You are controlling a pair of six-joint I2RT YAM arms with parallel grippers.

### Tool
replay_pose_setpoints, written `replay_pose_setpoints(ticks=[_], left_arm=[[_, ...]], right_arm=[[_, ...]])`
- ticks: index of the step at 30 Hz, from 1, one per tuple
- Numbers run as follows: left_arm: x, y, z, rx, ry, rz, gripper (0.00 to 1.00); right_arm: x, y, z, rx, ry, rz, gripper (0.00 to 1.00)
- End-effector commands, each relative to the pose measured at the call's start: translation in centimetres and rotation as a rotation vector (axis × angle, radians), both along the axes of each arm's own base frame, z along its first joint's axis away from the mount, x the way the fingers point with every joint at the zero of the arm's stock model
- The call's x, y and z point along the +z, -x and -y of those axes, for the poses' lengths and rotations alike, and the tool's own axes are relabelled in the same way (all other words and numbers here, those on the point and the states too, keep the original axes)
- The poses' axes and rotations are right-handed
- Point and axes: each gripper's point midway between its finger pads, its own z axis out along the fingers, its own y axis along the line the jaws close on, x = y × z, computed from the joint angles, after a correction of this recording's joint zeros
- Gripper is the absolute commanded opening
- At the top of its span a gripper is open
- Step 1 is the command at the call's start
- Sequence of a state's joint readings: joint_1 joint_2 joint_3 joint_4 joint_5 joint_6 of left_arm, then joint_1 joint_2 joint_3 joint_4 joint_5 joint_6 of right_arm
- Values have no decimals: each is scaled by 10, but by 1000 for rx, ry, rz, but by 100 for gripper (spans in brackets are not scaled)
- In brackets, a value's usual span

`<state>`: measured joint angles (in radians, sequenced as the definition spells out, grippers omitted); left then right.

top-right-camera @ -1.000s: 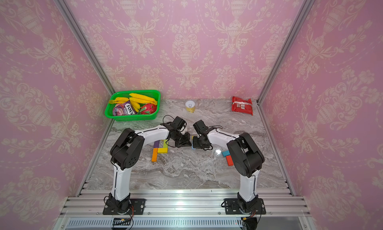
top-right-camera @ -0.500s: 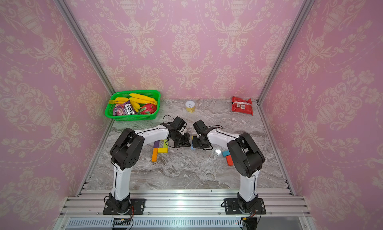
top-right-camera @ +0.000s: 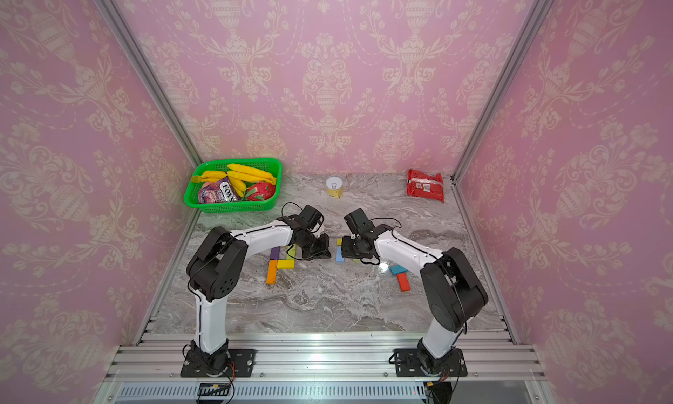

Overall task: Assemble the letter p with building blocks
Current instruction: Assemble the building block at the center of the board.

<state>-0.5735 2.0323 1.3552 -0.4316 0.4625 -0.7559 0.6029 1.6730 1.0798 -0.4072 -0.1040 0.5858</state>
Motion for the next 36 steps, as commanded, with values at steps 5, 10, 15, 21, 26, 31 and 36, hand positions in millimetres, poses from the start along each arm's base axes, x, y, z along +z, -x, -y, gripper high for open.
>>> replay_pose_setpoints(ticks=[5, 10, 15, 21, 26, 31, 36], left_arm=[[10, 12, 7, -49, 19, 24, 0], [11, 12, 12, -56, 27, 23, 0], [11, 12, 12, -53, 24, 22, 0], [10, 11, 12, -55, 25, 19, 0], [11, 10, 14, -60, 25, 22, 0], [11, 9, 14, -59, 25, 19, 0], [10, 9, 14, -58, 24, 19, 0]], right_arm=[[-26, 25, -11, -15, -57, -76, 9], [-37, 27, -21, -6, -71, -99, 9], [-45, 26, -24, 1, -56, -119, 9], [-50, 24, -23, 4, -38, -124, 9], [-53, 22, -22, 3, -18, -129, 9], [-53, 19, -22, 6, -9, -126, 9], [-54, 15, -22, 4, -3, -124, 9]])
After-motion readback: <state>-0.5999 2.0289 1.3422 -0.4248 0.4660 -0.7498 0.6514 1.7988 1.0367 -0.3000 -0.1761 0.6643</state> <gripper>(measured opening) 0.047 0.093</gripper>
